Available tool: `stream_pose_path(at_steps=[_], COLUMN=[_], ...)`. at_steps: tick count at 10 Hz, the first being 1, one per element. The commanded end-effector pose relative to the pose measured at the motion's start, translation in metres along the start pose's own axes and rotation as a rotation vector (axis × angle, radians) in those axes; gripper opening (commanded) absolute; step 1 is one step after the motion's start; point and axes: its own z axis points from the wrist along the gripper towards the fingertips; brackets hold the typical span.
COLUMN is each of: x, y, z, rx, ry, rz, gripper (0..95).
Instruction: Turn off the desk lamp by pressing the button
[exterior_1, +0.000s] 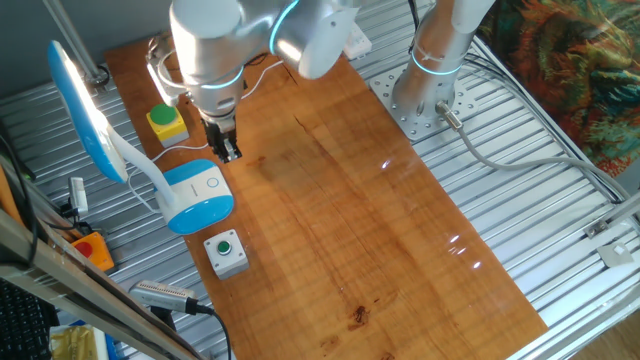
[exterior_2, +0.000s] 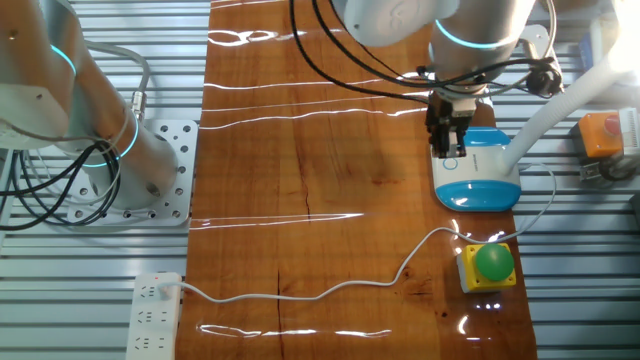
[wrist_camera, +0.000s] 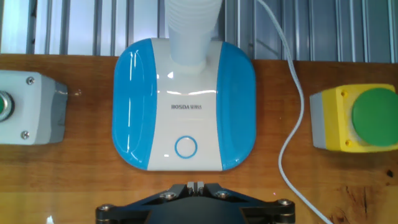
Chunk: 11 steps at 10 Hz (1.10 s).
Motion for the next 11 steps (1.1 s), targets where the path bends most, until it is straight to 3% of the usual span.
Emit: stream_pose_path(at_steps=[1, 3, 8, 11], x=[-0.004, -0.011, -0.028, -0.029], y=[-0.001, -0.001, 0.0, 0.001], z=[0.005, 0.006, 0.009, 0.02], rx=[0.01, 0.014, 0.012, 0.009], ry=[-0.028, -0.076, -0.089, -0.108], rz=[0.0, 0.006, 0.004, 0.011], gripper=[0.0, 0.0, 0.0, 0.0])
